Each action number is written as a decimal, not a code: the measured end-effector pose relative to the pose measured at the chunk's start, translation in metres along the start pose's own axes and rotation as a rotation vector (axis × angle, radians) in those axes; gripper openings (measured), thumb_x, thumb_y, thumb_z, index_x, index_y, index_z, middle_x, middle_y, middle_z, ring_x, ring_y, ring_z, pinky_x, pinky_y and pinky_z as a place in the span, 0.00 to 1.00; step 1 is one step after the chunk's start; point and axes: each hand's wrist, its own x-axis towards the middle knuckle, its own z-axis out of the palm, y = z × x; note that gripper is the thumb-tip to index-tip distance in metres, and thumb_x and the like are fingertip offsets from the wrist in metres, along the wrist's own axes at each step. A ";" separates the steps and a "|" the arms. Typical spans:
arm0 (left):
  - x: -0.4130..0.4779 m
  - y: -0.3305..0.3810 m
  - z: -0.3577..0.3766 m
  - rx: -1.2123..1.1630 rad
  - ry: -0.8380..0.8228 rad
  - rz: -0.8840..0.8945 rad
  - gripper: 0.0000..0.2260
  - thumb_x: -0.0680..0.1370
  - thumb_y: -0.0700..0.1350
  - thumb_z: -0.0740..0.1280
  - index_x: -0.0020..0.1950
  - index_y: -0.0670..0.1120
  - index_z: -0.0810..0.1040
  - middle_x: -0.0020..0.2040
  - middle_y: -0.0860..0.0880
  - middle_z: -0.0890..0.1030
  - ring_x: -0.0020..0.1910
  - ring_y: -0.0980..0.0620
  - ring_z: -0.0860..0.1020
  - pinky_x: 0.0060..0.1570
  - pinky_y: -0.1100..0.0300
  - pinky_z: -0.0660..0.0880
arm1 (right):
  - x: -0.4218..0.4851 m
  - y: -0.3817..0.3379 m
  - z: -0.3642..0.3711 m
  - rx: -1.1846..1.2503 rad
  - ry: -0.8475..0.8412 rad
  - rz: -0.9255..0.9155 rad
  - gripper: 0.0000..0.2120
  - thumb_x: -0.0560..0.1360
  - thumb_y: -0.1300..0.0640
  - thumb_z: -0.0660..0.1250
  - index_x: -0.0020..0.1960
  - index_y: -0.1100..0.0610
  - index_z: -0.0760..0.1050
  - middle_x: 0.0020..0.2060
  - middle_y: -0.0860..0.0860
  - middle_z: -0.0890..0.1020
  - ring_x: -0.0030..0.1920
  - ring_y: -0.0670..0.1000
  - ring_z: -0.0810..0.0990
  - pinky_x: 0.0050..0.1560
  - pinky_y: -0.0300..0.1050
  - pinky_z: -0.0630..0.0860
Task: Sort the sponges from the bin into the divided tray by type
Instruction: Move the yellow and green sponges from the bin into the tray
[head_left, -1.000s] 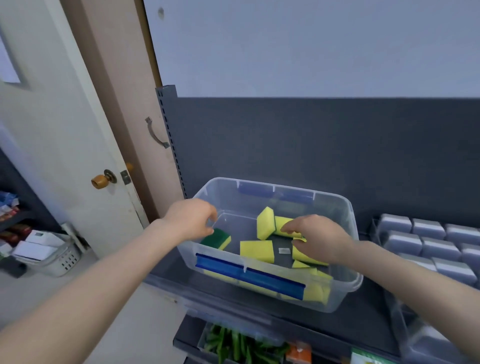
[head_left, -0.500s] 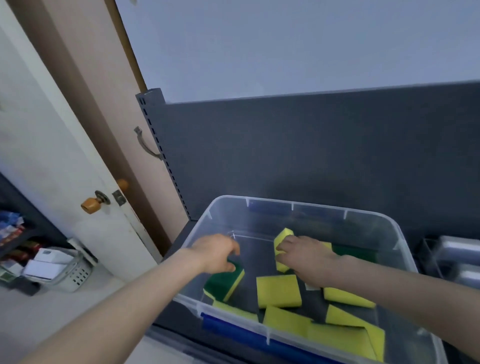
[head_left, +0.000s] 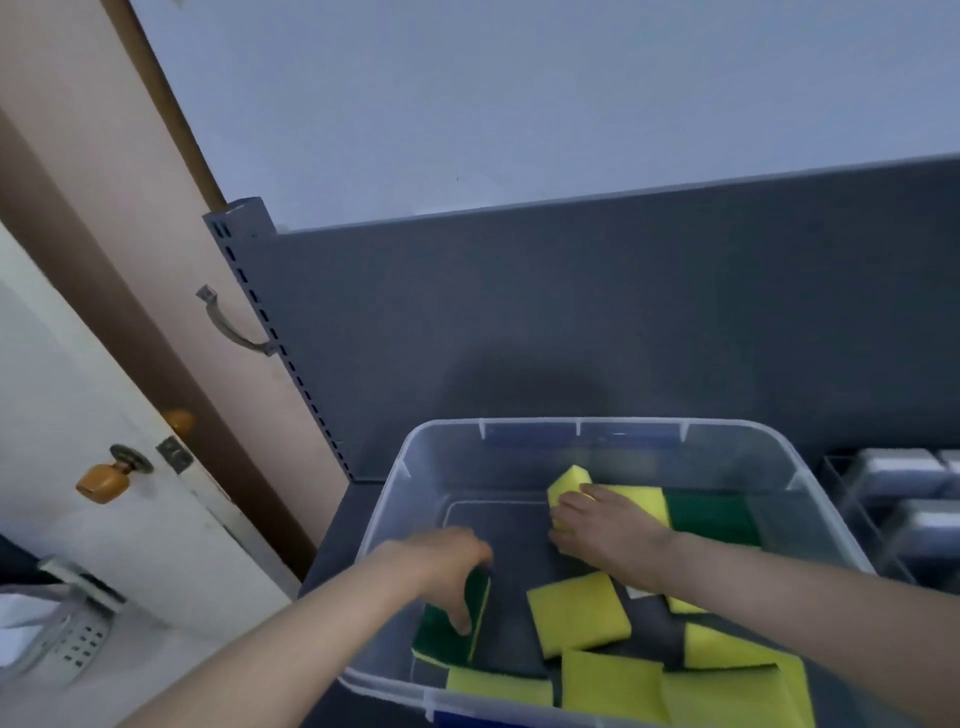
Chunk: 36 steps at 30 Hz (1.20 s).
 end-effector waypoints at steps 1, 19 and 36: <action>0.000 -0.001 -0.001 0.012 -0.013 0.002 0.36 0.67 0.55 0.77 0.70 0.50 0.67 0.63 0.46 0.70 0.60 0.43 0.72 0.56 0.50 0.74 | 0.000 0.000 -0.005 0.016 -0.010 0.017 0.15 0.67 0.57 0.72 0.54 0.53 0.79 0.51 0.53 0.81 0.54 0.57 0.78 0.57 0.52 0.74; -0.036 -0.036 -0.061 -0.353 0.687 0.230 0.15 0.67 0.44 0.68 0.51 0.58 0.77 0.47 0.59 0.76 0.51 0.55 0.76 0.52 0.58 0.74 | -0.043 -0.015 -0.117 0.765 0.297 0.946 0.26 0.70 0.55 0.65 0.68 0.45 0.69 0.62 0.44 0.78 0.62 0.49 0.76 0.57 0.44 0.74; -0.080 0.069 -0.052 -0.851 1.012 0.585 0.20 0.70 0.38 0.73 0.58 0.55 0.76 0.53 0.60 0.78 0.53 0.58 0.76 0.53 0.59 0.74 | -0.129 -0.112 -0.170 0.915 0.916 1.671 0.17 0.71 0.57 0.69 0.56 0.43 0.74 0.45 0.39 0.81 0.42 0.44 0.81 0.45 0.48 0.79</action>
